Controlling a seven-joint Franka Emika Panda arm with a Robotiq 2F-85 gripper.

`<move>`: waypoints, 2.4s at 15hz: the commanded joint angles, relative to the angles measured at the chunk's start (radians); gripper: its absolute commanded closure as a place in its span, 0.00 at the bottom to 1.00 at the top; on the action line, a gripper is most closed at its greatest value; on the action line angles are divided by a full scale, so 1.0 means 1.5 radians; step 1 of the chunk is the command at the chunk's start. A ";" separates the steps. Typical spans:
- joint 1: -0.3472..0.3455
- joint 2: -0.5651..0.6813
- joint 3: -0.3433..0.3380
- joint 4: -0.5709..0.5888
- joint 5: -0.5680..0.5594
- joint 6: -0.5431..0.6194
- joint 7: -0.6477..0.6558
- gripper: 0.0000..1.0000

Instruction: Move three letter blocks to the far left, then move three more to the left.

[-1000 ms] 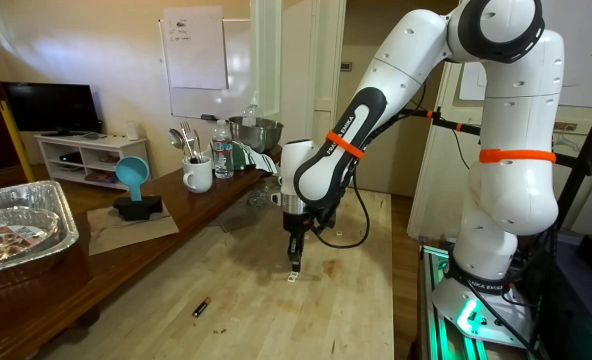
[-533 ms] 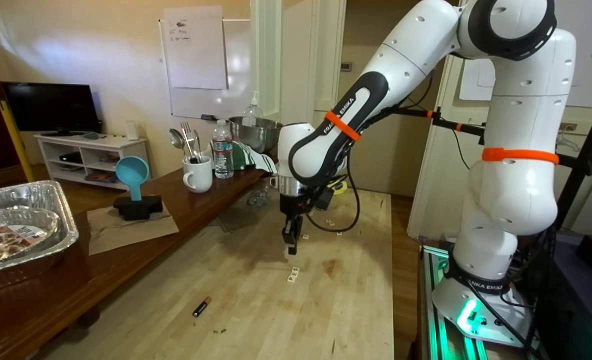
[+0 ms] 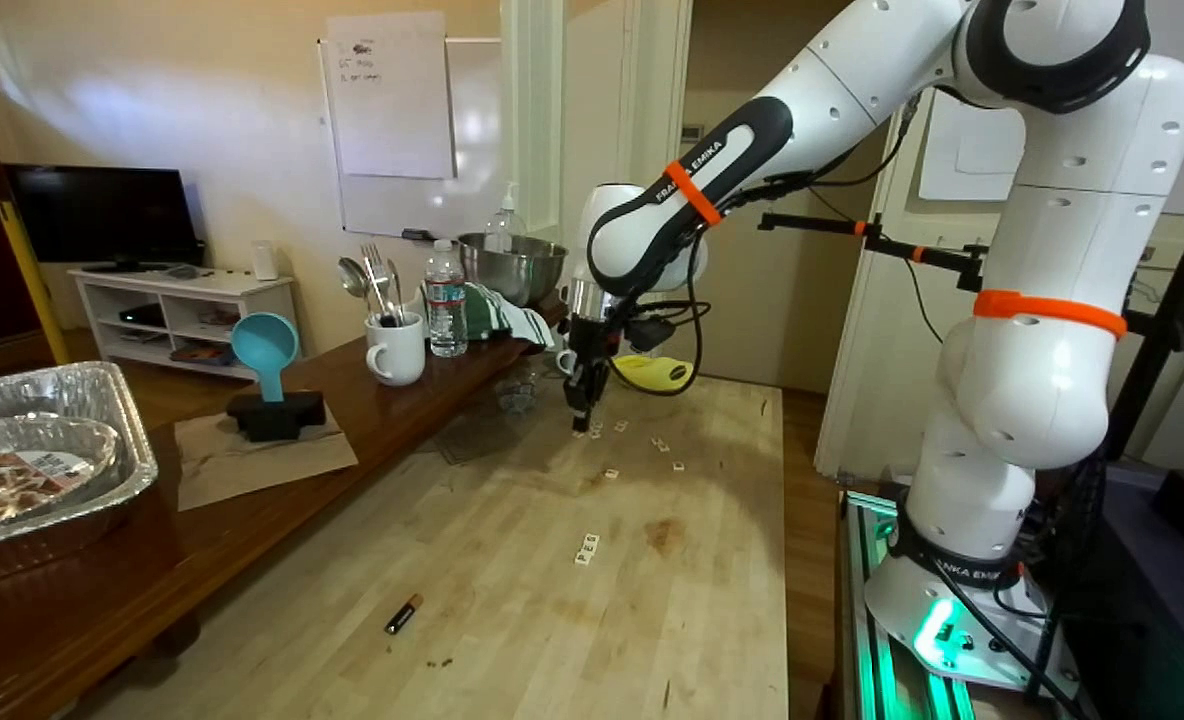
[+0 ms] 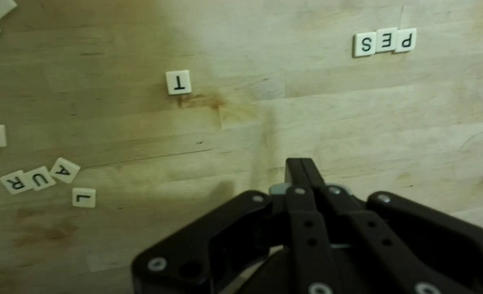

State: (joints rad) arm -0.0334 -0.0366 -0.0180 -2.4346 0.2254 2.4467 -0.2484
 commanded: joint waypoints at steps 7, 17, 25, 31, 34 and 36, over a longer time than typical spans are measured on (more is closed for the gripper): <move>-0.055 0.066 -0.069 0.055 -0.106 0.011 -0.088 1.00; -0.060 0.065 -0.068 0.043 -0.126 0.051 -0.105 1.00; -0.090 0.109 -0.063 0.047 -0.085 0.109 -0.289 1.00; -0.125 0.143 -0.047 0.050 -0.036 0.160 -0.442 1.00; -0.142 0.161 -0.032 0.049 0.001 0.191 -0.507 1.00; -0.152 0.172 -0.022 0.048 0.021 0.200 -0.541 1.00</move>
State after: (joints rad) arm -0.2242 0.1844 -0.0880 -2.3638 0.1989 2.7057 -0.9629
